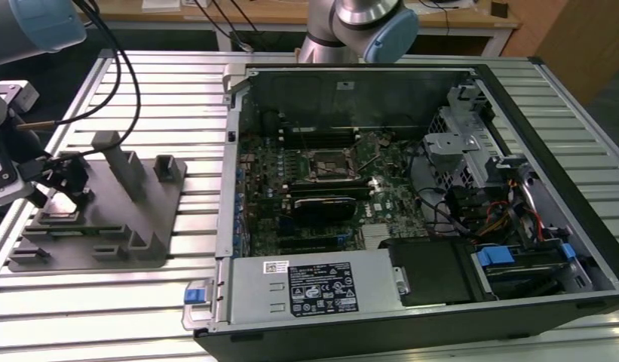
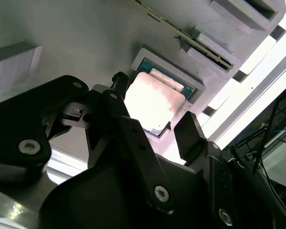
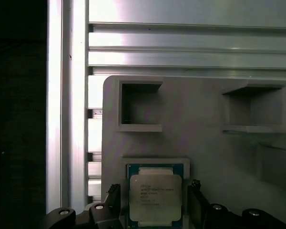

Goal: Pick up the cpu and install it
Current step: 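Pick up the cpu and move it towards the insertion slot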

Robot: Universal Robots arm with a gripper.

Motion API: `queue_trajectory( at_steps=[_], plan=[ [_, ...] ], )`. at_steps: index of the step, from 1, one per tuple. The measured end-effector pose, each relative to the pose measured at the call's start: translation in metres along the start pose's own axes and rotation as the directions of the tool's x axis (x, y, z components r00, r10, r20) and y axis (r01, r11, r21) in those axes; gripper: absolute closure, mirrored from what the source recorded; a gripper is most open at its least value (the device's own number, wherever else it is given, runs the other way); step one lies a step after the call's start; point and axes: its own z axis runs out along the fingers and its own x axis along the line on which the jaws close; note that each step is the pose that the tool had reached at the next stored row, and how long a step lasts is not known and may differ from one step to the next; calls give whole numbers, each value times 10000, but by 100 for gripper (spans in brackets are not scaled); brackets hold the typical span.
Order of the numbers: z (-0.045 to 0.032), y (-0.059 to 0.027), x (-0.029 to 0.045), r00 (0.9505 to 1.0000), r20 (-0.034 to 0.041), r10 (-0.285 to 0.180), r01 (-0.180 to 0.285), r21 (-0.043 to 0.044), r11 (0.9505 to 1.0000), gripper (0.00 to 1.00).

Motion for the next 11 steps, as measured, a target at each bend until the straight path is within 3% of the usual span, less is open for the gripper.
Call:
queue_trajectory(
  at_steps=[11],
  plan=[
    [38,-1,2,10000,-1,-1,1,10,10000,34]
  ],
)
